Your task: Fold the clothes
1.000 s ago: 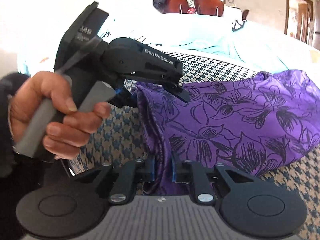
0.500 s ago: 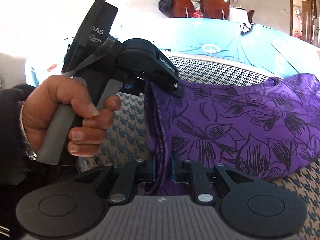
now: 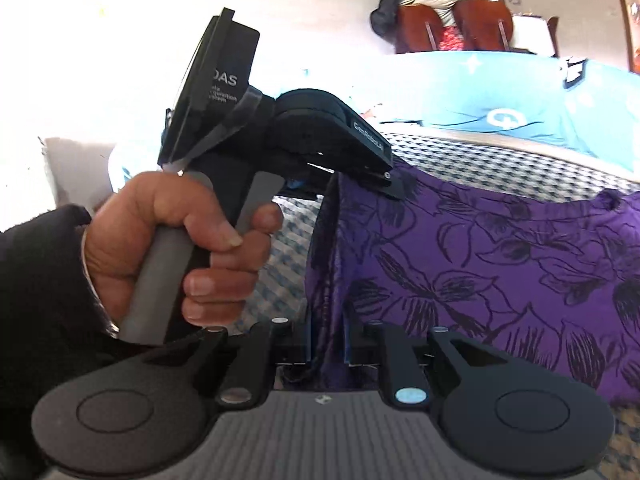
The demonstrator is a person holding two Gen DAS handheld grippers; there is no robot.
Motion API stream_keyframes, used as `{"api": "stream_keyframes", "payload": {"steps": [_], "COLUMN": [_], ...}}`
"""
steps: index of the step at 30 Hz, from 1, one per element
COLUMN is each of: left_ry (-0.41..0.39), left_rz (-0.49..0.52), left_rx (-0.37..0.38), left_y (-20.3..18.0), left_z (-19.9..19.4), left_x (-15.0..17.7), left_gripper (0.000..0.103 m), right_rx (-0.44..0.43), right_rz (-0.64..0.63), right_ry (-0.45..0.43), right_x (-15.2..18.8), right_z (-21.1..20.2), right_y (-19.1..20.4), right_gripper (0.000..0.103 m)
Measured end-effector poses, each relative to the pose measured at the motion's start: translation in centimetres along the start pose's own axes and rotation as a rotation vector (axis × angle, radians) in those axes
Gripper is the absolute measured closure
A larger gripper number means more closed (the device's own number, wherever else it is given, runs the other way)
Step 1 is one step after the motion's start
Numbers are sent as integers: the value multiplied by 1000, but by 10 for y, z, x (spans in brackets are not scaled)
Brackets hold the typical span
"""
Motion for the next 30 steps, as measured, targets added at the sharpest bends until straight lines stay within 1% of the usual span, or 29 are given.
{"api": "stream_keyframes", "payload": {"steps": [4, 8, 13, 16, 17, 20, 23, 26, 30], "left_ry": [12, 52, 101, 125, 130, 136, 139, 133, 121], "left_rz": [-31, -59, -66, -88, -92, -93, -91, -87, -85], "left_rx": [-30, -62, -112, -136, -143, -161, -170, -170, -164], "left_y": [19, 24, 21, 24, 25, 25, 25, 23, 19], "left_z": [0, 14, 32, 39, 40, 43, 45, 45, 44], "left_x": [-6, 1, 13, 17, 18, 21, 22, 24, 25], "left_gripper": [92, 92, 90, 89, 86, 83, 83, 83, 84], "right_rx": [-51, -62, -44, -49, -50, -52, -55, -55, -52], "right_rz": [-26, -23, -17, 9, 17, 36, 51, 55, 61], "right_ry": [1, 26, 54, 63, 66, 69, 69, 70, 64], "right_x": [-13, -18, -6, 2, 3, 2, 5, 0, 1], "right_z": [8, 11, 17, 20, 22, 29, 32, 38, 38], "right_y": [14, 14, 6, -3, -6, -10, -11, -14, -13], "right_gripper": [87, 87, 87, 87, 87, 87, 87, 87, 87]}}
Point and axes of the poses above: each gripper's, at about its wrist camera, not at the fingertips, and z roughly the way its jaws point, y to its left, x to its underside, the point moved 1 cm from there along z, roughly the way its jaws point, and after that the axes turned 9 degrees about -x, right-handed, at the moved point
